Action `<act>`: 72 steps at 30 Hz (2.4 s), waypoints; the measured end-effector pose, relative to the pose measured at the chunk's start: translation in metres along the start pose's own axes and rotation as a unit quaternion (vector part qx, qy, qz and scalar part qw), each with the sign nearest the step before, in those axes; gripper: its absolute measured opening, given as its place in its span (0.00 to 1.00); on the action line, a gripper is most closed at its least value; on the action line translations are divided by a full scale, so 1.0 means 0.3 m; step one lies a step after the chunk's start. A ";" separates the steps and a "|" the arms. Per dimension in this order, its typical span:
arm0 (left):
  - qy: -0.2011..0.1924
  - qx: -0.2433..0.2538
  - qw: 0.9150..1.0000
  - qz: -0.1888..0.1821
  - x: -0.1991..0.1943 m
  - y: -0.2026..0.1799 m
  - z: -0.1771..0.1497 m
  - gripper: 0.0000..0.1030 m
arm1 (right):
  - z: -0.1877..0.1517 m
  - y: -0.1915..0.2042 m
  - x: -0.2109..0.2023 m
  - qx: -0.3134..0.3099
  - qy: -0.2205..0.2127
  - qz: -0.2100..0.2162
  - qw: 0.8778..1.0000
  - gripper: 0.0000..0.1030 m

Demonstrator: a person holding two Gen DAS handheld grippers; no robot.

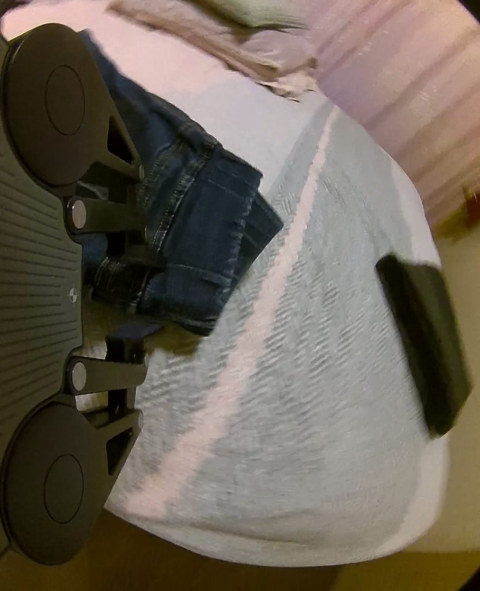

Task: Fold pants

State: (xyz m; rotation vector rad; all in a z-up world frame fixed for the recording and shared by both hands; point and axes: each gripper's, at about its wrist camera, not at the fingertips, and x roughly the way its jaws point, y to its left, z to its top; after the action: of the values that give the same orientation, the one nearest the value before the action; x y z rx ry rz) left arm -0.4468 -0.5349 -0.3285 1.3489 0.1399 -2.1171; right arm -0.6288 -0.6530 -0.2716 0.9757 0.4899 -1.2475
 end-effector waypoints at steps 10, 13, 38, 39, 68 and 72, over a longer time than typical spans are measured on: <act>-0.004 -0.116 0.991 0.073 -0.097 0.317 -0.010 0.30 | 0.189 0.269 0.035 -0.205 0.018 0.059 0.977 0.35; 0.002 -0.144 0.985 0.097 -0.062 0.425 -0.017 0.32 | 0.288 0.337 0.164 -0.245 0.067 0.086 0.963 0.35; 0.046 -0.144 0.986 0.077 0.085 0.500 -0.104 0.36 | 0.492 0.290 0.712 -0.076 0.355 0.171 0.916 0.36; 0.046 -0.145 0.985 0.077 0.087 0.501 -0.103 0.37 | 0.492 0.288 0.722 -0.069 0.353 0.167 0.918 0.35; 0.013 -0.149 0.987 0.052 0.085 0.474 -0.028 0.40 | 0.405 0.199 0.358 -0.158 0.130 0.105 0.973 0.55; 0.006 -0.154 0.987 0.053 0.090 0.470 -0.021 0.40 | 0.428 0.220 0.344 -0.172 0.111 0.124 0.971 0.55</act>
State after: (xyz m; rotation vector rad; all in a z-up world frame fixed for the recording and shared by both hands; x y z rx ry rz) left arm -0.3725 -0.6576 -0.3221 1.1600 0.3759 -1.9069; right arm -0.5608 -0.8166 -0.2610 0.8517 0.7116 -0.7989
